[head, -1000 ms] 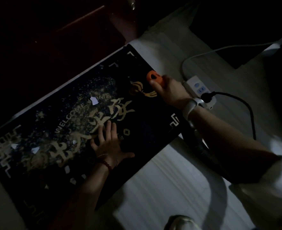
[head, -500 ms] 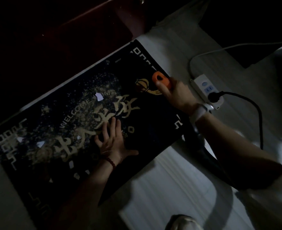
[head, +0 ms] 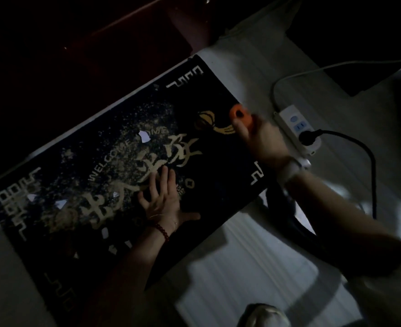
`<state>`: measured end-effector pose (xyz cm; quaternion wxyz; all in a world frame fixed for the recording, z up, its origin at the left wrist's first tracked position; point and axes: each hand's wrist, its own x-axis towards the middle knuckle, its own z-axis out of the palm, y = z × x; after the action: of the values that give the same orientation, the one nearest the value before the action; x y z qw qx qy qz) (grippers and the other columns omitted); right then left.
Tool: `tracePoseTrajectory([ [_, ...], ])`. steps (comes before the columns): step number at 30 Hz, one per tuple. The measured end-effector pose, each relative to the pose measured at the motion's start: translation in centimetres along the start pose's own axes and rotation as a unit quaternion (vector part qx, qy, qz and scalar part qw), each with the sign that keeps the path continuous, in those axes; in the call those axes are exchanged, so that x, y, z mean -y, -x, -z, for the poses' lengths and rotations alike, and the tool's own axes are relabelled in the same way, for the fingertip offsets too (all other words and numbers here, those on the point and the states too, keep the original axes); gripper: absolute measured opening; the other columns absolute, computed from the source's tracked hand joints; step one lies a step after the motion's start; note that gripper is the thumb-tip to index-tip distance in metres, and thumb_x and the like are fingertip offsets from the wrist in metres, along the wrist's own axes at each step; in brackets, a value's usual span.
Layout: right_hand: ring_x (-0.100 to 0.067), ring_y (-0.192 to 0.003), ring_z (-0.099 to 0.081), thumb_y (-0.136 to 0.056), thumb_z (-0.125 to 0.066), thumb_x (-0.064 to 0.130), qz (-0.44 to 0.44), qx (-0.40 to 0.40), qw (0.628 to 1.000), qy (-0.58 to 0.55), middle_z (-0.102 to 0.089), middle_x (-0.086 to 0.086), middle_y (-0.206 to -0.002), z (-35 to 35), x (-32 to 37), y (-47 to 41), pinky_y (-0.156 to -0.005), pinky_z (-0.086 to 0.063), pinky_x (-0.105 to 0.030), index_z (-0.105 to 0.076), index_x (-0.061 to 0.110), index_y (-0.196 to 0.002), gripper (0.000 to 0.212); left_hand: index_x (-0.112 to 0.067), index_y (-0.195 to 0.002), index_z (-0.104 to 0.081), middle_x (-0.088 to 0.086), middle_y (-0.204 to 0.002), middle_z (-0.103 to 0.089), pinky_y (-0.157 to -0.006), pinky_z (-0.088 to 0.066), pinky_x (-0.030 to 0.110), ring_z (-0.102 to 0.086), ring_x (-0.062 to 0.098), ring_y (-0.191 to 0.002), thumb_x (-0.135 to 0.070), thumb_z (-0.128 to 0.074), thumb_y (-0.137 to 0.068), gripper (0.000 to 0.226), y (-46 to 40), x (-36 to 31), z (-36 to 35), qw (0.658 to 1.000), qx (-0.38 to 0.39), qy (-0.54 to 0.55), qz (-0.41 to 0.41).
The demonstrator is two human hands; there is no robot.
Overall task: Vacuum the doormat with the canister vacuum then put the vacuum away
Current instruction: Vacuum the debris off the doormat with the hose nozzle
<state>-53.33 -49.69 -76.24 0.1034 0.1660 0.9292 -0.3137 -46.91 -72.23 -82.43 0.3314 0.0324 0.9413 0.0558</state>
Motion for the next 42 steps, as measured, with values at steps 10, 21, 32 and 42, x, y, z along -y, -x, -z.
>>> tracePoseTrajectory([
  [10, -0.018, -0.064, -0.054, -0.085, -0.045, 0.058, 0.041, 0.086, 0.995, 0.039, -0.053, 0.003, -0.071, -0.3, -0.6, 3.9, -0.054, -0.038, -0.028, -0.046, 0.023, -0.100, 0.038, -0.023, -0.146, 0.016, -0.008, -0.154, 0.023, -0.112, -0.008, 0.053, 0.019, 0.023, -0.143, -0.076, -0.064, -0.054, 0.133, 0.1, -0.2, 0.1, 1.000, 0.008, -0.013, 0.010],
  [21, -0.035, -0.091, -0.062, -0.086, -0.043, 0.060, 0.074, 0.068, 0.990, 0.096, -0.063, -0.015, -0.095, -2.6, 1.5, 3.0, -0.068, -0.042, -0.031, -0.045, 0.019, -0.123, 0.055, -0.022, -0.147, 0.012, -0.008, -0.155, 0.020, -0.111, -0.009, 0.053, 0.015, 0.023, -0.143, -0.081, -0.059, -0.048, 0.135, 0.1, 0.0, -0.1, 1.000, -0.004, -0.005, 0.000],
  [32, -0.036, -0.090, -0.061, -0.087, -0.044, 0.058, 0.056, 0.068, 0.994, 0.067, -0.064, -0.018, -0.097, -2.4, 1.4, 2.3, -0.067, -0.040, -0.032, -0.046, 0.016, -0.119, 0.052, -0.023, -0.147, 0.011, -0.008, -0.155, 0.020, -0.111, -0.007, 0.053, 0.016, 0.022, -0.143, -0.090, -0.046, -0.038, 0.141, 0.1, -0.1, 0.3, 1.000, 0.006, 0.000, 0.005],
  [42, -0.033, -0.096, -0.059, -0.092, -0.040, 0.052, -0.014, -0.011, 1.000, 0.016, -0.061, -0.012, -0.097, 0.4, -0.2, -3.3, -0.072, -0.040, -0.036, -0.055, 0.010, -0.111, 0.048, -0.023, -0.147, 0.010, -0.008, -0.155, 0.019, -0.111, -0.010, 0.053, 0.015, 0.021, -0.144, -0.073, -0.065, -0.057, 0.128, 0.3, -0.4, 0.5, 1.000, -0.005, -0.009, 0.010],
])
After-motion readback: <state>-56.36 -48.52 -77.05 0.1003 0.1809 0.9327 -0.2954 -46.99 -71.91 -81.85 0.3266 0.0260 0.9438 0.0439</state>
